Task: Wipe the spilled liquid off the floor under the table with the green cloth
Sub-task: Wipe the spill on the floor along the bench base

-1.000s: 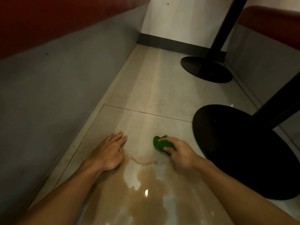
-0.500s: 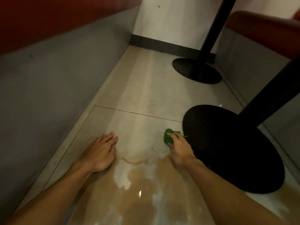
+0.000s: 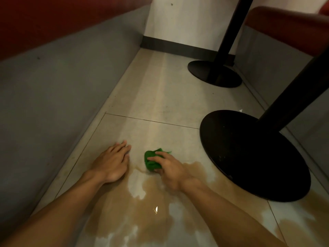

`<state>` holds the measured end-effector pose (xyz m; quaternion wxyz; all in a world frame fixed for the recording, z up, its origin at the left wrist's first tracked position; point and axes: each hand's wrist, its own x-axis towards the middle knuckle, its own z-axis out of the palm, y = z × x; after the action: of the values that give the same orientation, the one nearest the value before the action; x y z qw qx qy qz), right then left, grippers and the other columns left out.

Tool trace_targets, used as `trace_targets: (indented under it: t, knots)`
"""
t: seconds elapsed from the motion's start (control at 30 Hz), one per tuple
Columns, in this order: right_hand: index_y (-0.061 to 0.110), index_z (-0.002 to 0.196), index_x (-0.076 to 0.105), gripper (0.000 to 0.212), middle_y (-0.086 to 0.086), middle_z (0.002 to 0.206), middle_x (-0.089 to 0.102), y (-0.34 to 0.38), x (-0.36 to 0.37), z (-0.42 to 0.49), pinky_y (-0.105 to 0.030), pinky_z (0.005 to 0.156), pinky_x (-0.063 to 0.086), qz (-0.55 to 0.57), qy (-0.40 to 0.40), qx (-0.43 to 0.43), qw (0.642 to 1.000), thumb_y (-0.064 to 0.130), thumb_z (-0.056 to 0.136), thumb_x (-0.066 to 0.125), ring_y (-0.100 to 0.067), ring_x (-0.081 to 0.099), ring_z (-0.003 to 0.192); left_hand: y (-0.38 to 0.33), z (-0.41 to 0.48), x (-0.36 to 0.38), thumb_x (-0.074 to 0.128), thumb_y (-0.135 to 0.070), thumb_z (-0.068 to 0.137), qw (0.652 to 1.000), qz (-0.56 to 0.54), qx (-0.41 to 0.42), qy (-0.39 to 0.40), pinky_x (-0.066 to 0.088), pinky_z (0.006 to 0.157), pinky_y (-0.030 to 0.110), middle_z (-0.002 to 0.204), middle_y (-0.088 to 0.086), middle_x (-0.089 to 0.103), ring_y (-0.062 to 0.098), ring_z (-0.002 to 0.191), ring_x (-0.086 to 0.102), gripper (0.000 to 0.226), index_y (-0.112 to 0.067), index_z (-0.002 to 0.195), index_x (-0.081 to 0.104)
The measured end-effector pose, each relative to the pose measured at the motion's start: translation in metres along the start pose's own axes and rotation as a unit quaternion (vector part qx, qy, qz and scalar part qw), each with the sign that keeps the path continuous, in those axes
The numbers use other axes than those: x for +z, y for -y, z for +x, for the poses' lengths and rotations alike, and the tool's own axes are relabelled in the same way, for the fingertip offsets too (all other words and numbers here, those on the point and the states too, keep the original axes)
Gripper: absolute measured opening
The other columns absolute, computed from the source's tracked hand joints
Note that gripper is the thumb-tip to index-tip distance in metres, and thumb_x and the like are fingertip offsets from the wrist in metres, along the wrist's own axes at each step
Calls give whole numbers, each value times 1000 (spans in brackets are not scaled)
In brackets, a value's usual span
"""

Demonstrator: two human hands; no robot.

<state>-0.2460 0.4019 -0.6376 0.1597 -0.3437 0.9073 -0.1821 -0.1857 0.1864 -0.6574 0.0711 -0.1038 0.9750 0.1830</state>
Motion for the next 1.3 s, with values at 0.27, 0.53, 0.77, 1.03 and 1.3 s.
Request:
trace_targets:
  t: [0.27, 0.53, 0.77, 1.03, 1.3]
  knots:
    - [19, 137, 44, 40, -7, 125, 41, -39, -37, -16, -38, 101, 42, -66, -95, 201, 973, 31, 98, 46, -24, 44, 112, -2, 0, 1, 13, -49, 100, 1000, -21, -19, 9, 8, 119, 35, 158, -17, 3, 7, 146, 1, 54, -33, 151, 18]
    - [20, 132, 48, 41, -10, 125, 41, 44, 20, -13, -38, 99, 41, -62, -110, 113, 986, 25, 92, 50, -27, 40, 115, -3, -2, 0, 15, -41, 101, 1000, 0, -8, 7, 6, 119, 32, 159, -14, 1, 9, 146, 0, 51, -31, 151, 16]
    - [22, 133, 49, 44, -8, 124, 42, 64, 29, -10, -37, 93, 45, -67, -73, 39, 994, 29, 90, 55, -27, 39, 116, 1, -11, -19, 34, -23, 102, 976, -217, -11, -9, 15, 110, 20, 153, -9, 28, 6, 140, 22, 43, -25, 145, 37]
    - [21, 133, 52, 40, -9, 127, 49, 44, 2, 11, -35, 101, 40, -14, -53, 85, 995, 30, 94, 52, -30, 44, 120, 44, -122, -5, 48, -18, 89, 951, -175, -143, -210, 34, 104, 30, 134, 4, 56, 23, 124, 49, 42, -15, 130, 55]
    - [24, 149, 26, 50, -11, 160, 11, 101, 28, 42, -35, 117, 11, -11, 8, 19, 1000, 31, 101, 40, -29, 8, 147, 60, -150, 22, 7, -48, 88, 976, -11, -164, -146, 13, 116, 29, 151, 2, 37, 21, 140, 32, 72, -16, 139, 47]
